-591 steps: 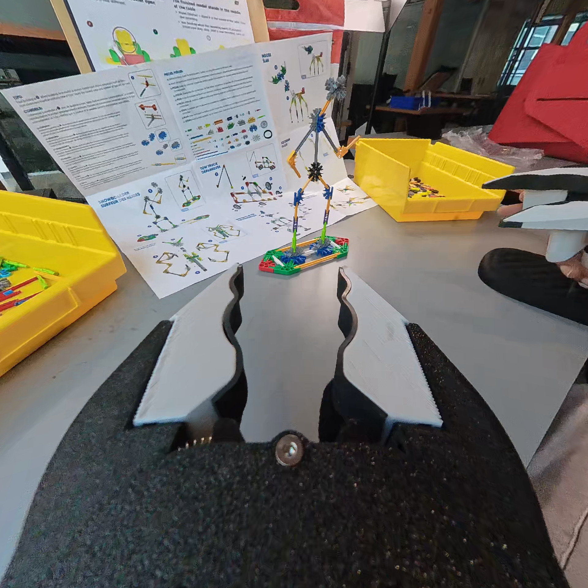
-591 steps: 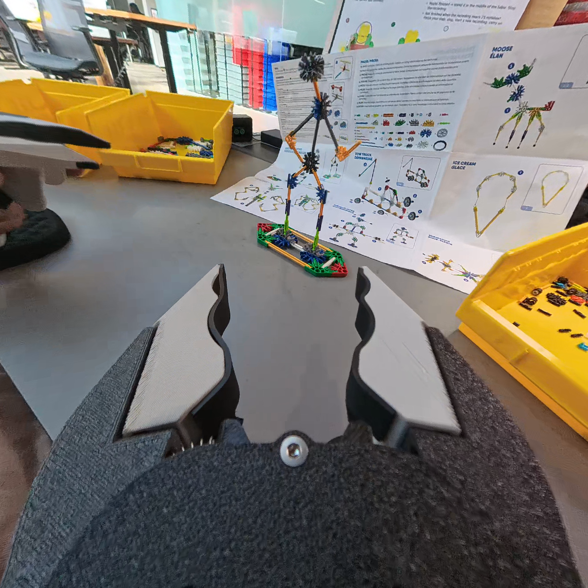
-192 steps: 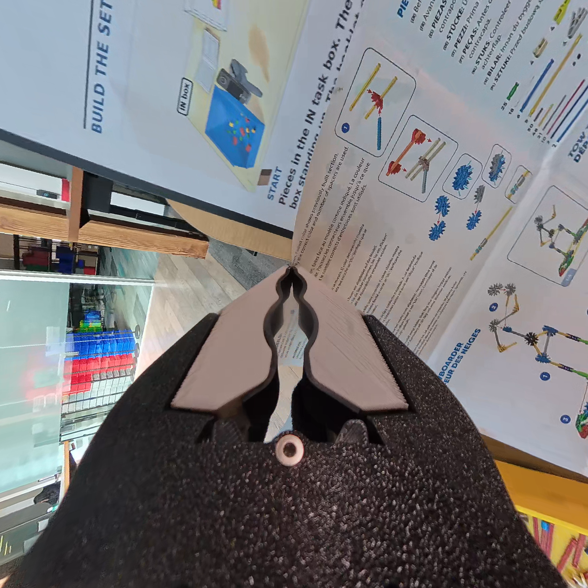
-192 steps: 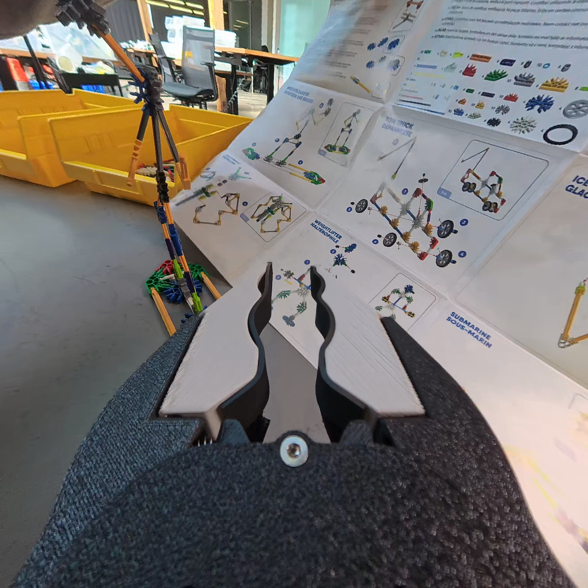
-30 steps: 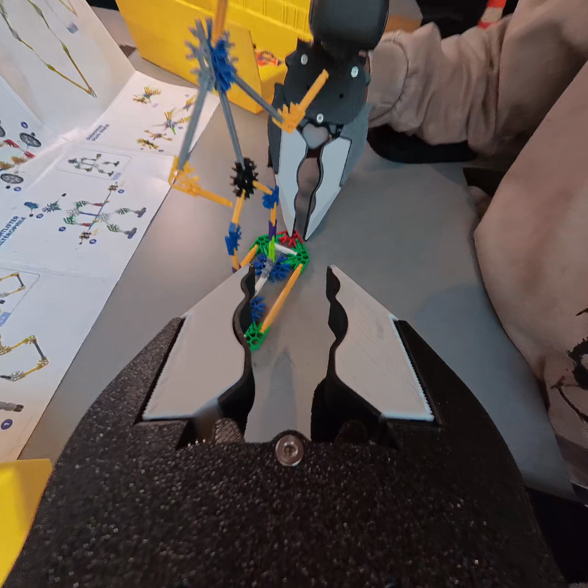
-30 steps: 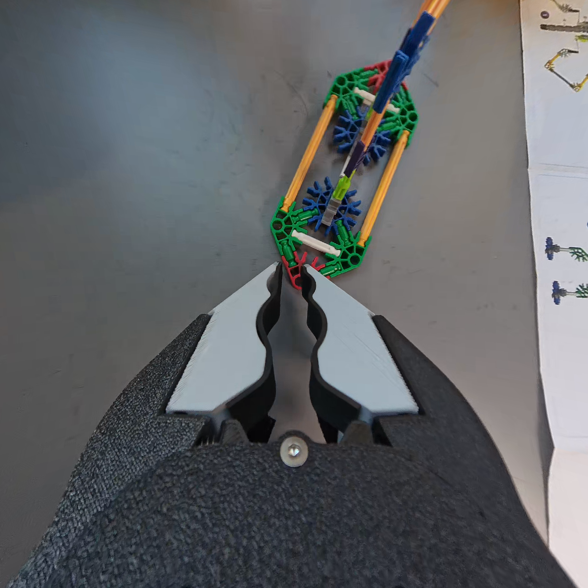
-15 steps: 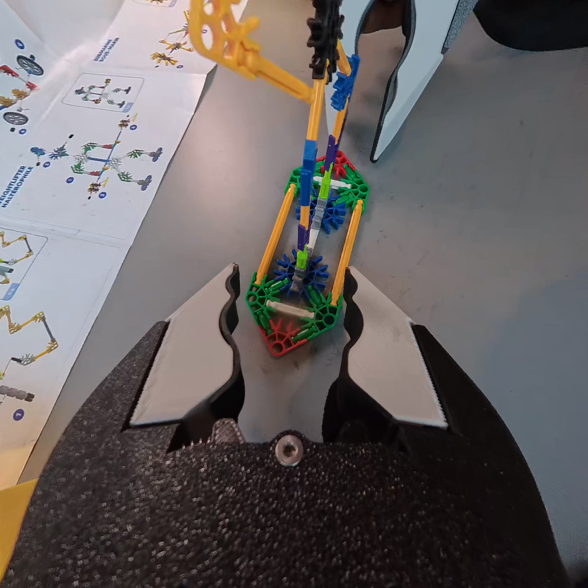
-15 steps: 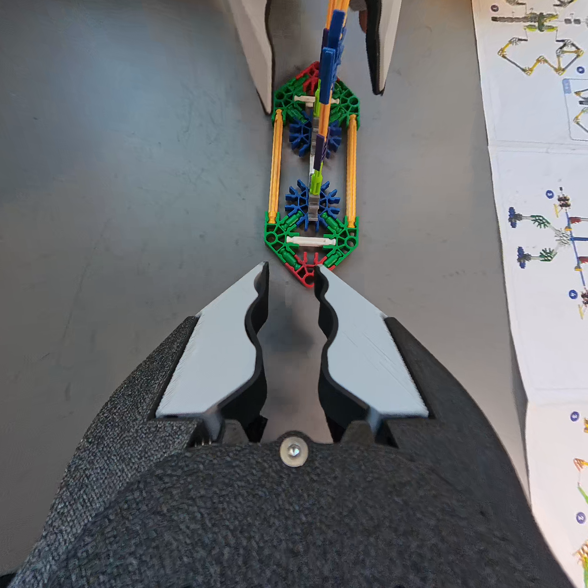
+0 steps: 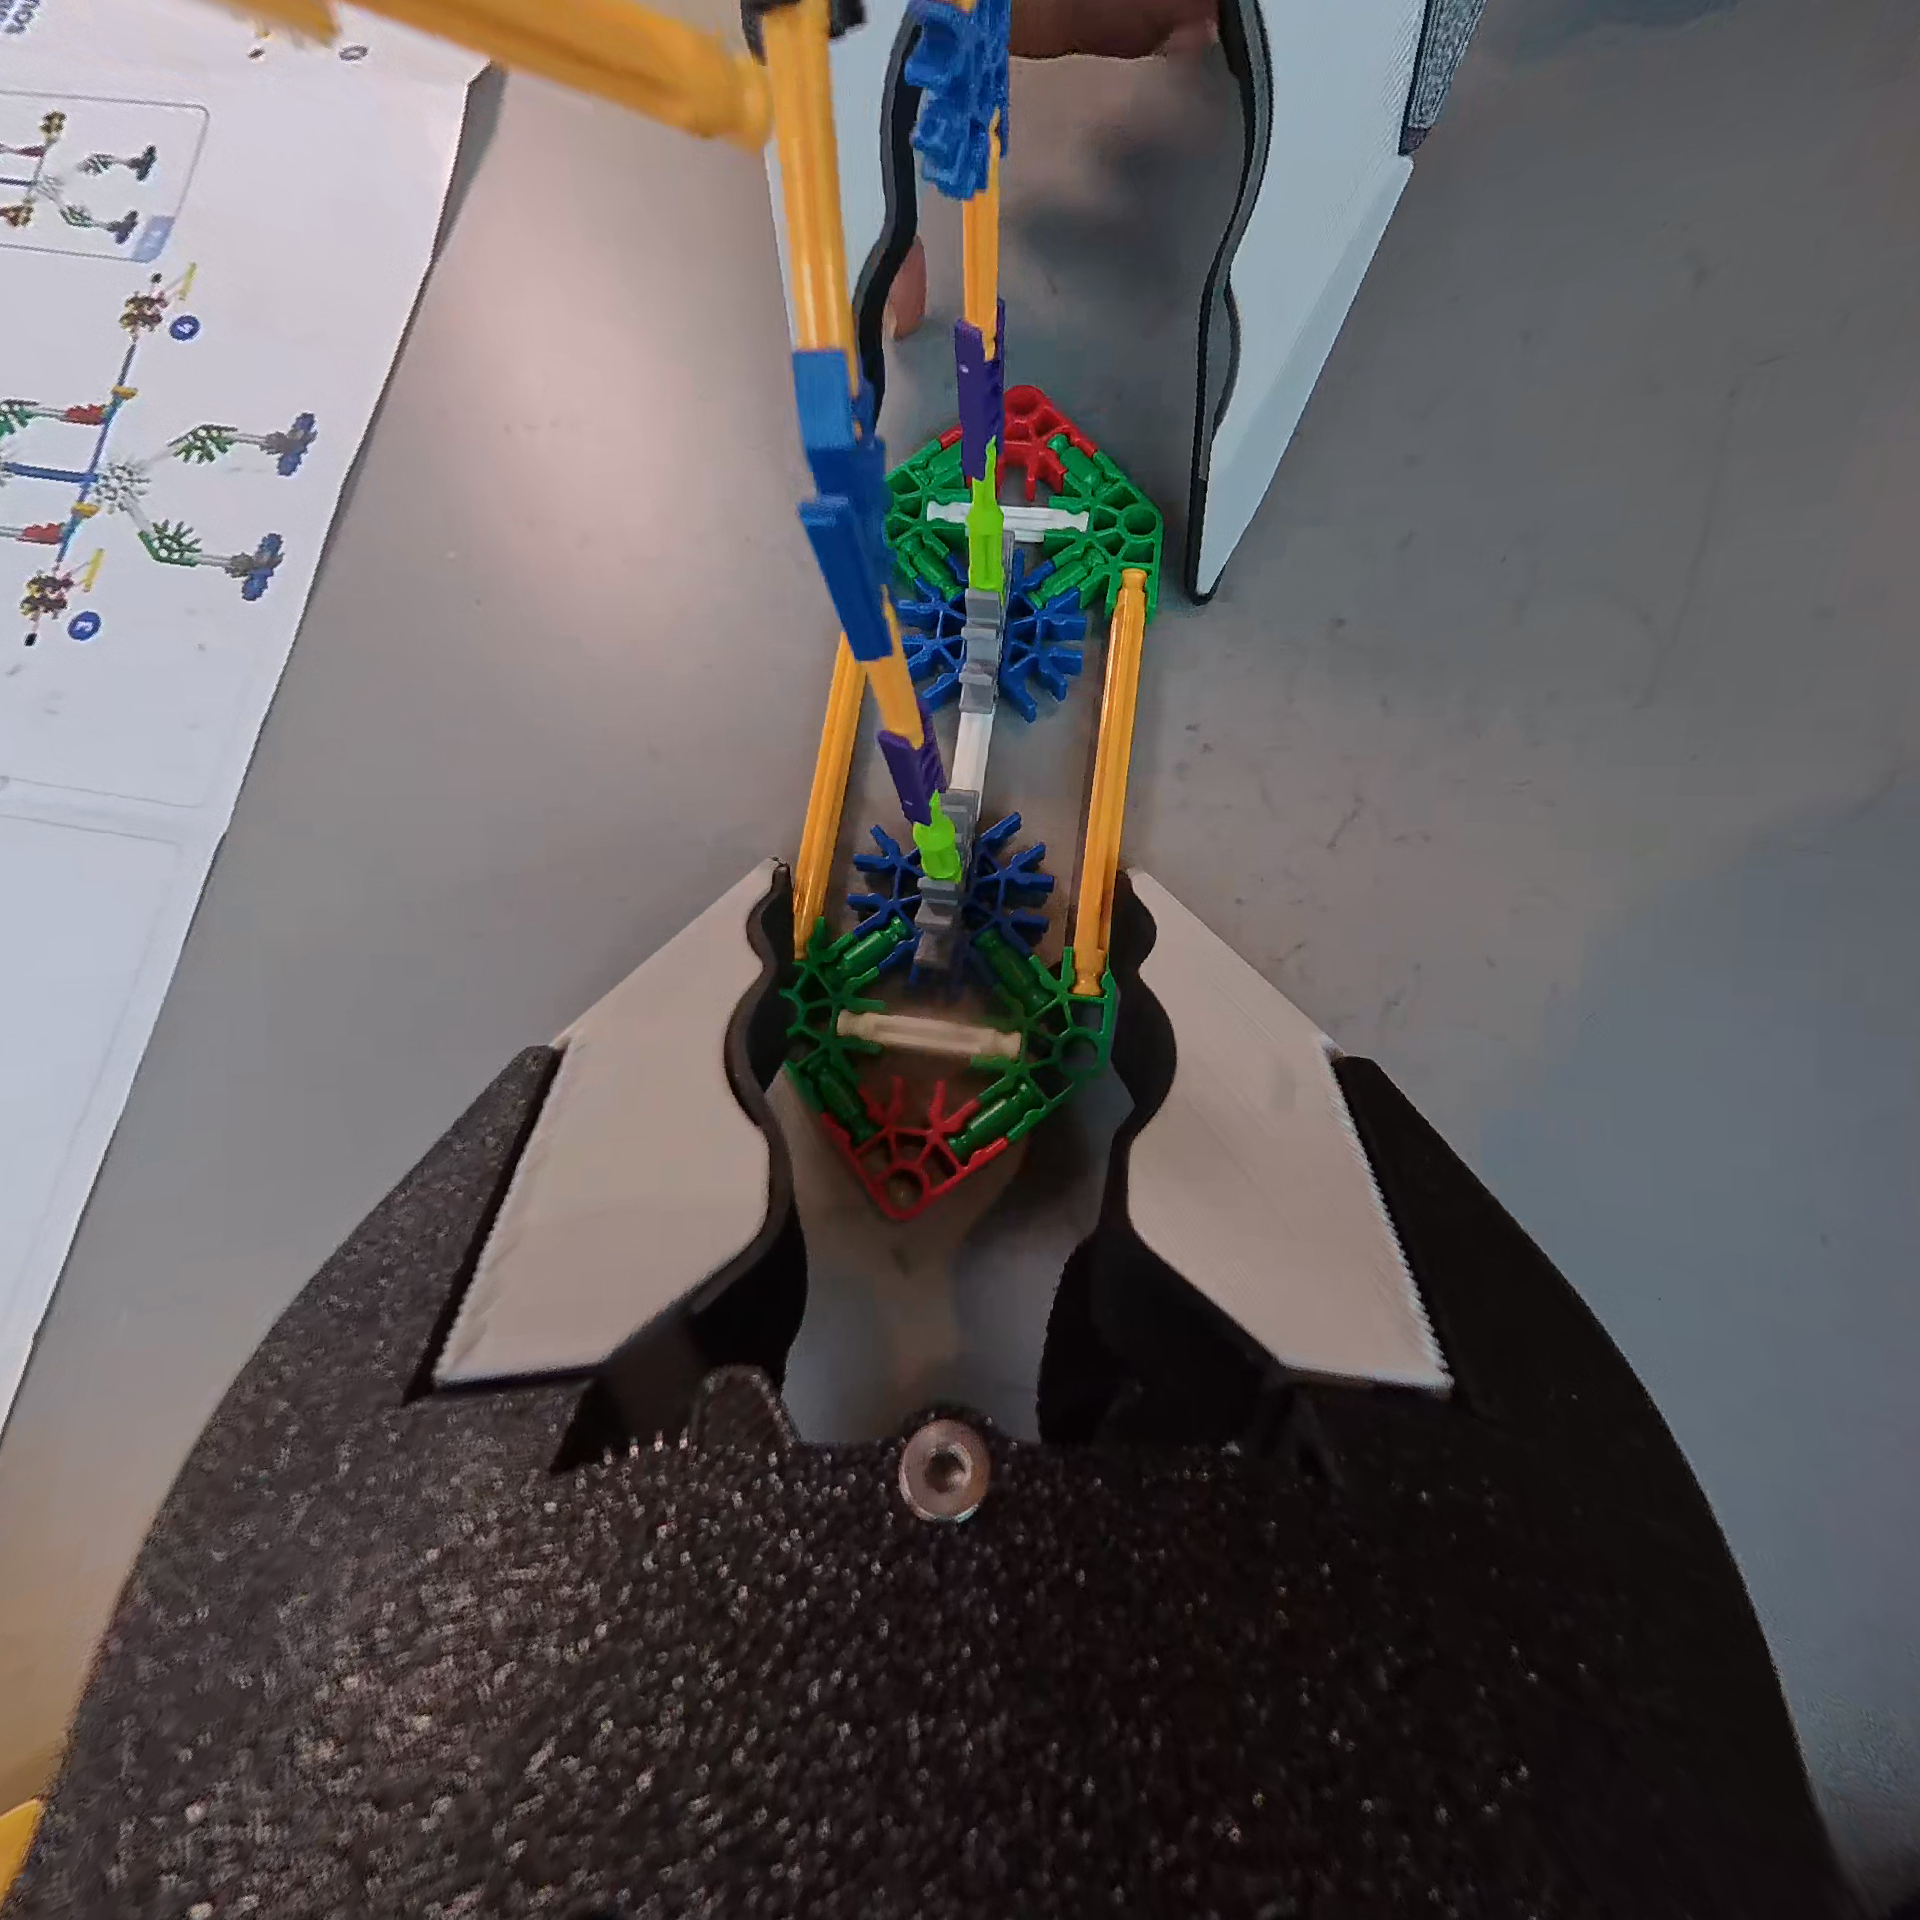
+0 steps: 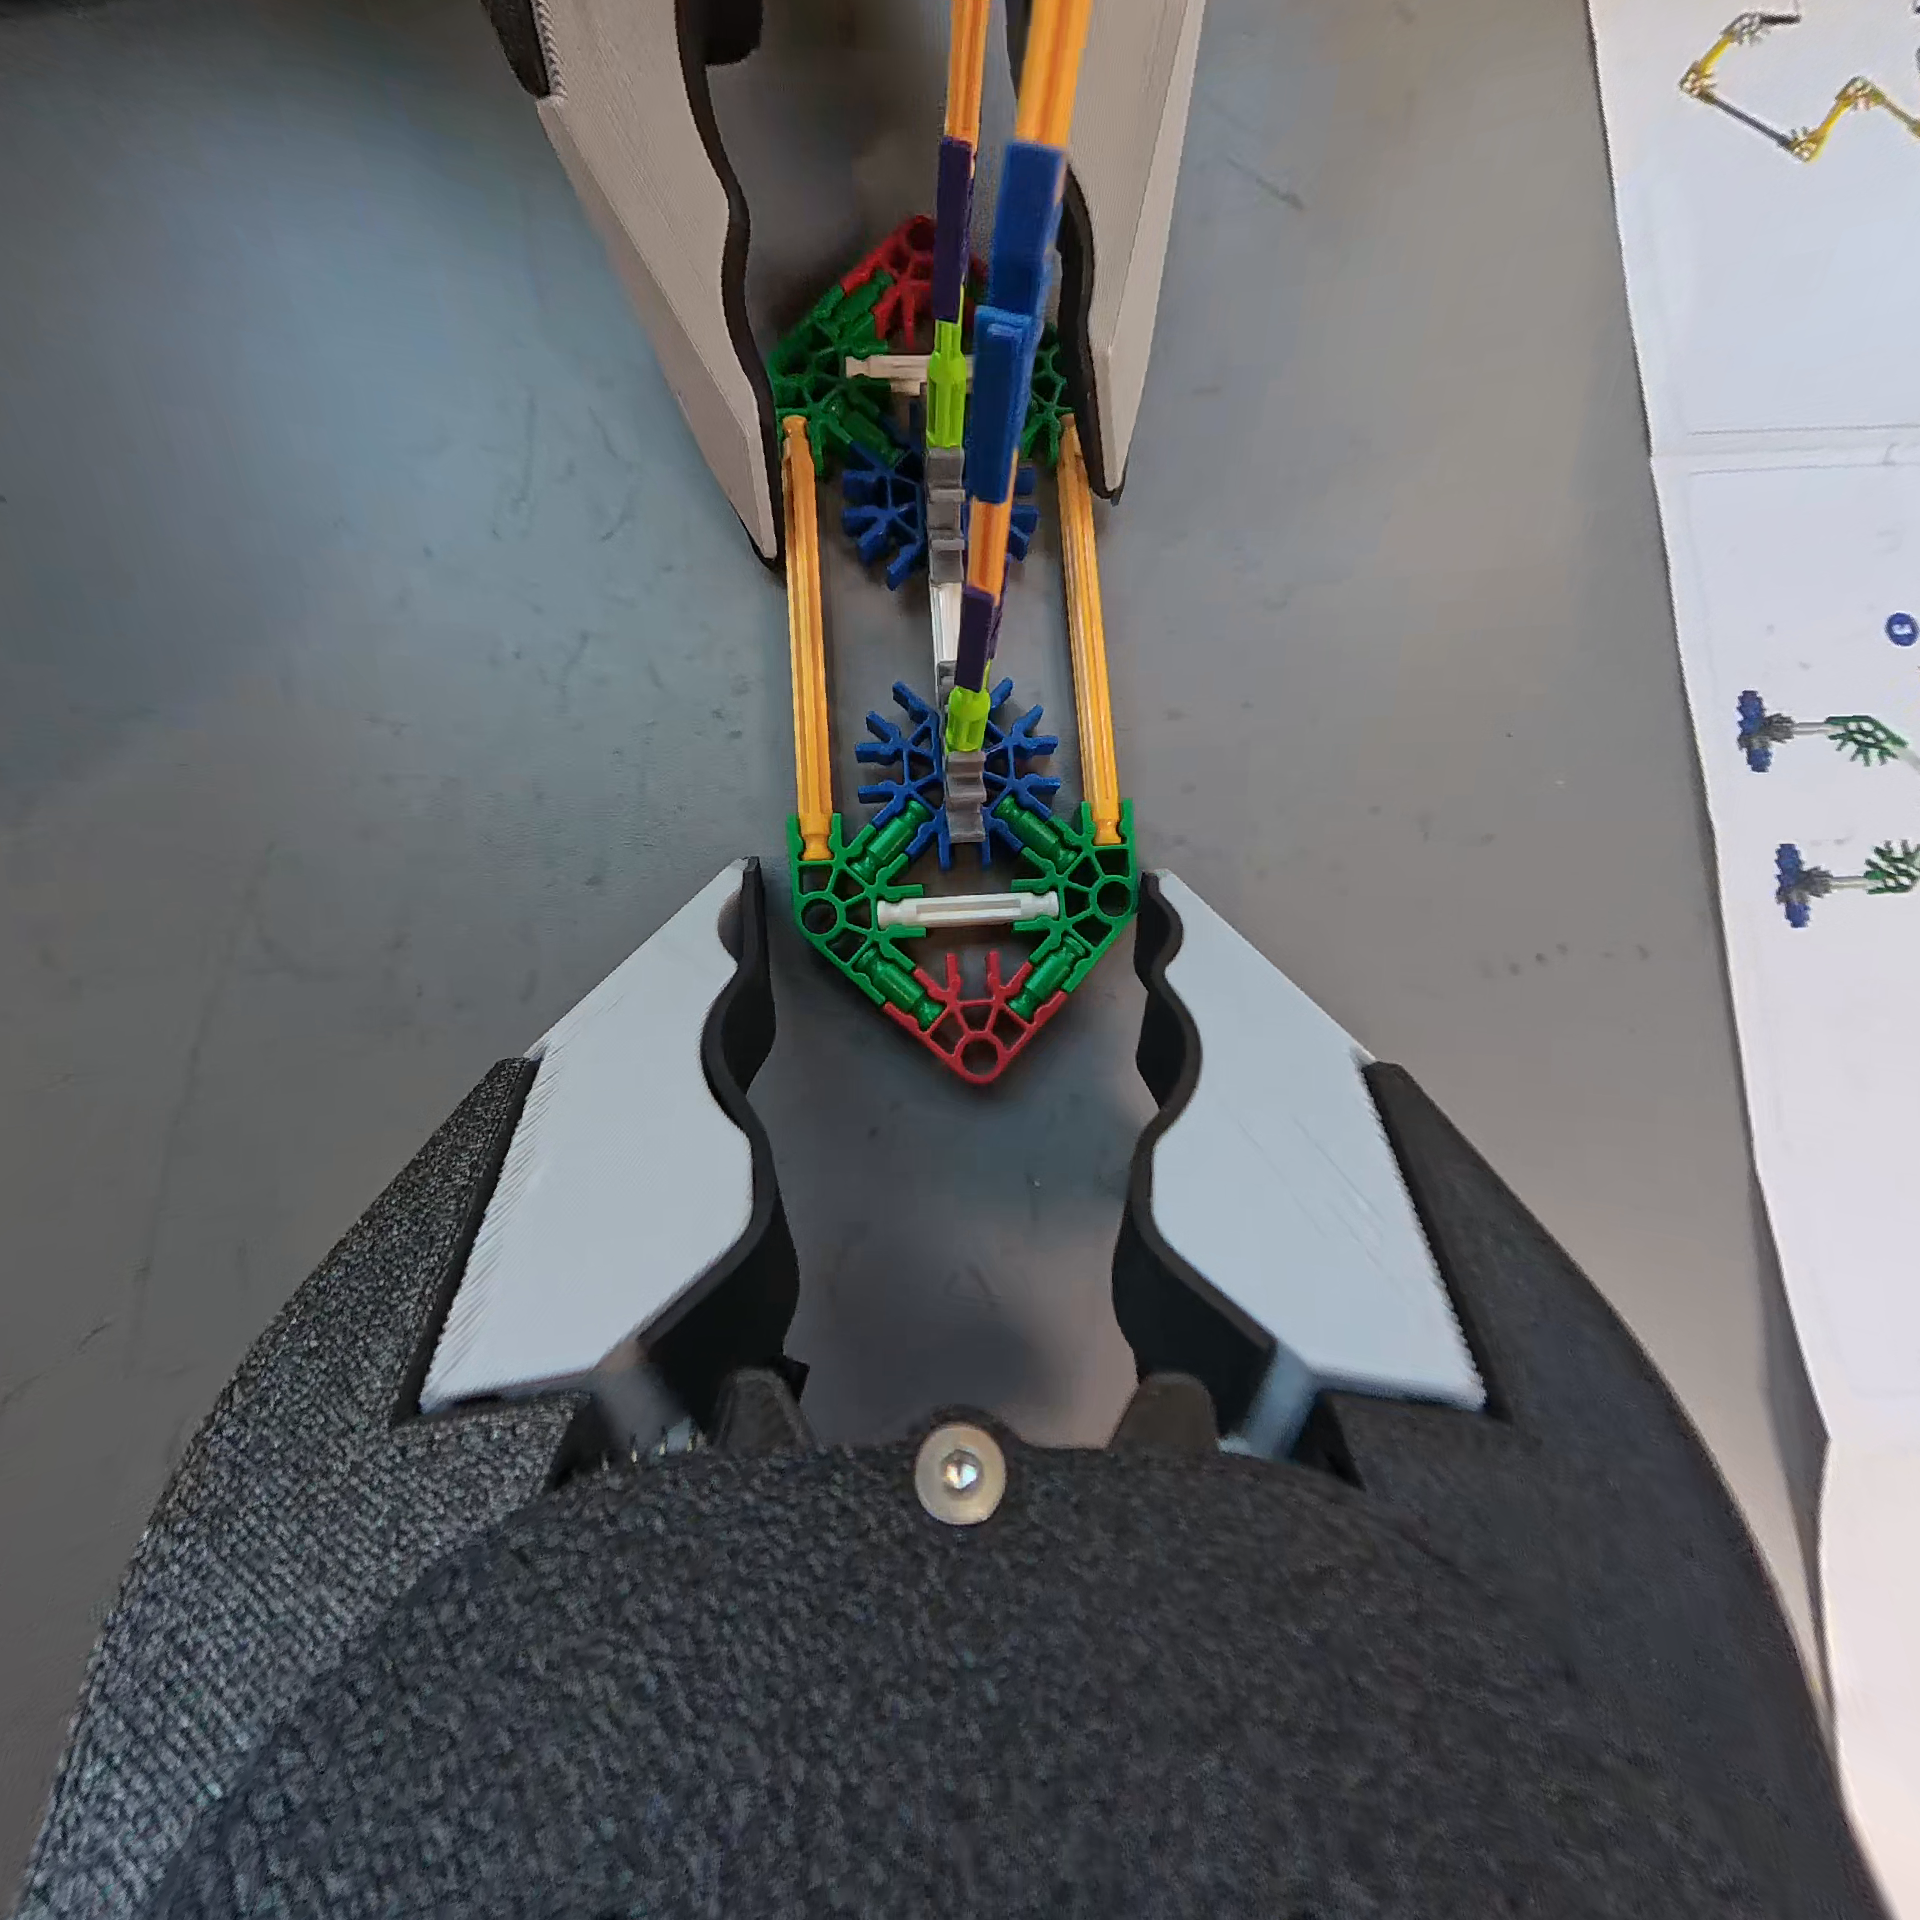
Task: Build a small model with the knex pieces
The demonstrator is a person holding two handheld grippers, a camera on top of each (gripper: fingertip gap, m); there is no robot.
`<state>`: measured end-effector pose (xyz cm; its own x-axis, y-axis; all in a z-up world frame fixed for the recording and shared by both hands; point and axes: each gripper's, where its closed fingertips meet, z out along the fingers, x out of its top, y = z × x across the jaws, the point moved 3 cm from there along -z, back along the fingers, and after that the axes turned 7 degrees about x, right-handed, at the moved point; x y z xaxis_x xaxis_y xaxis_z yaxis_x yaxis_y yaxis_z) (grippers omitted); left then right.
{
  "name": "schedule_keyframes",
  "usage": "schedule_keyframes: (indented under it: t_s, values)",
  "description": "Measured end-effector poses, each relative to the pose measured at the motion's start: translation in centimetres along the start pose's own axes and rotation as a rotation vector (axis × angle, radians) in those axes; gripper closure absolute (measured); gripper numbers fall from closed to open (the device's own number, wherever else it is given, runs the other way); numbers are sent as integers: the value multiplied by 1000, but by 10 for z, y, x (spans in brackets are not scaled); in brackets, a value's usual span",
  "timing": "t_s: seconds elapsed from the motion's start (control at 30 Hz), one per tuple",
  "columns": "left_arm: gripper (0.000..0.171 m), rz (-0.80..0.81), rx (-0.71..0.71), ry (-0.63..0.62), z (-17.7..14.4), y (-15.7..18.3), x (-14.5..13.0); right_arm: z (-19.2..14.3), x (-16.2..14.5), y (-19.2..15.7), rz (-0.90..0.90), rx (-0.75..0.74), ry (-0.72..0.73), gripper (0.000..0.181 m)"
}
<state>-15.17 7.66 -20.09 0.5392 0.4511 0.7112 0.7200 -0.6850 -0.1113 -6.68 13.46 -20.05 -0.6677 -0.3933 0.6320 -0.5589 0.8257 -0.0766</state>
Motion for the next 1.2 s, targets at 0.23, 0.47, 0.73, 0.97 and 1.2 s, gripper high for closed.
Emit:
schedule_keyframes:
  t_s: [0.23, 0.47, 0.73, 0.97, 1.2]
  values:
    - [112, 16, 5, 9, 0, 3, 1, -1, -1, 0, -15, 2, 12, 117]
    - [134, 144, 49, 51, 2, 12, 8, -10, -9, -1, -14, 27, 45, 117]
    - [128, 27, 3, 127, -11, 7, 13, -19, -17, -4, 3, 46, 60, 118]
    - [123, -224, 36, 66, -11, -27, -11, -19, -16, -1, -95, -26, 55, 118]
    - [139, -342, -65, 72, -12, -22, -7, -24, -11, 2, -272, -145, 52, 118]
